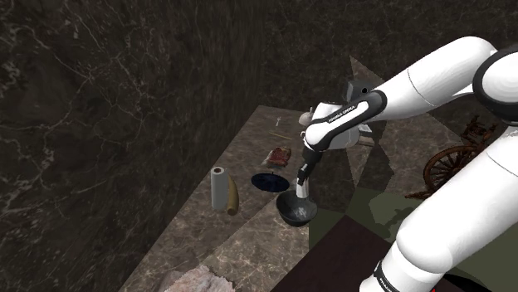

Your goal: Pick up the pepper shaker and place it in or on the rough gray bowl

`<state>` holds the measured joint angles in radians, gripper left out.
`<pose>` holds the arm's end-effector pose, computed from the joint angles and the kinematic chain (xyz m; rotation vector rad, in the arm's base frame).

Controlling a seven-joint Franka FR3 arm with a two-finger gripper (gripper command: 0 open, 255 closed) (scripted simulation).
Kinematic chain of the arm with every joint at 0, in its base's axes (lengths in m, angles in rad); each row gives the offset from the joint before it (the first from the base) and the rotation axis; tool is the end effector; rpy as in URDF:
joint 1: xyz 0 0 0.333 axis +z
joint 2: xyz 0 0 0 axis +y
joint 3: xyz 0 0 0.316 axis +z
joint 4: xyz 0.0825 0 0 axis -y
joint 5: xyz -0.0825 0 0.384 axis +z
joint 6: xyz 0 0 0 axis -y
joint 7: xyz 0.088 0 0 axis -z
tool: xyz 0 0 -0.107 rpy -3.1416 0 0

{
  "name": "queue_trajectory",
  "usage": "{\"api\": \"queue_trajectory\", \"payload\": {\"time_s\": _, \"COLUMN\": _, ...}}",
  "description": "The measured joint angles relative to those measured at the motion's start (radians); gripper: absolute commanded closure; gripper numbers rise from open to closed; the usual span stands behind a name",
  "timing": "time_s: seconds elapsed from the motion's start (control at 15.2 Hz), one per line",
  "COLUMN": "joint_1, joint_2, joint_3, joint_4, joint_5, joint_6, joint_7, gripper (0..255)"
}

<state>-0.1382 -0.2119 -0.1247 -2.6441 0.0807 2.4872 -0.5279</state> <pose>0.4065 -0.1082 0.3190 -3.0723 -0.3149 -0.1206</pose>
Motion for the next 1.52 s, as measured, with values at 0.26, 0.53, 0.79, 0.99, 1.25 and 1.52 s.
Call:
{"api": "queue_trajectory", "payload": {"time_s": 0.26, "joint_1": 0.005, "joint_2": 0.050, "joint_3": -0.006, "joint_4": -0.016, "joint_5": 0.017, "joint_6": 0.065, "joint_7": -0.019, "gripper": 255}}
{"api": "queue_trajectory", "payload": {"time_s": 0.53, "joint_1": 0.015, "joint_2": 0.108, "joint_3": -0.006, "joint_4": -0.025, "joint_5": 0.043, "joint_6": 0.131, "joint_7": -0.036, "gripper": 255}}
{"api": "queue_trajectory", "payload": {"time_s": 0.79, "joint_1": 0.018, "joint_2": 0.154, "joint_3": -0.010, "joint_4": -0.033, "joint_5": 0.067, "joint_6": 0.183, "joint_7": -0.061, "gripper": 255}}
{"api": "queue_trajectory", "payload": {"time_s": 0.99, "joint_1": 0.019, "joint_2": 0.158, "joint_3": -0.009, "joint_4": -0.034, "joint_5": 0.070, "joint_6": 0.188, "joint_7": -0.063, "gripper": 255}}
{"api": "queue_trajectory", "payload": {"time_s": 1.25, "joint_1": 0.019, "joint_2": 0.158, "joint_3": -0.009, "joint_4": -0.034, "joint_5": 0.070, "joint_6": 0.189, "joint_7": -0.063, "gripper": 0}}
{"api": "queue_trajectory", "payload": {"time_s": 1.52, "joint_1": 0.019, "joint_2": 0.158, "joint_3": -0.009, "joint_4": -0.034, "joint_5": 0.070, "joint_6": 0.189, "joint_7": -0.063, "gripper": 0}}
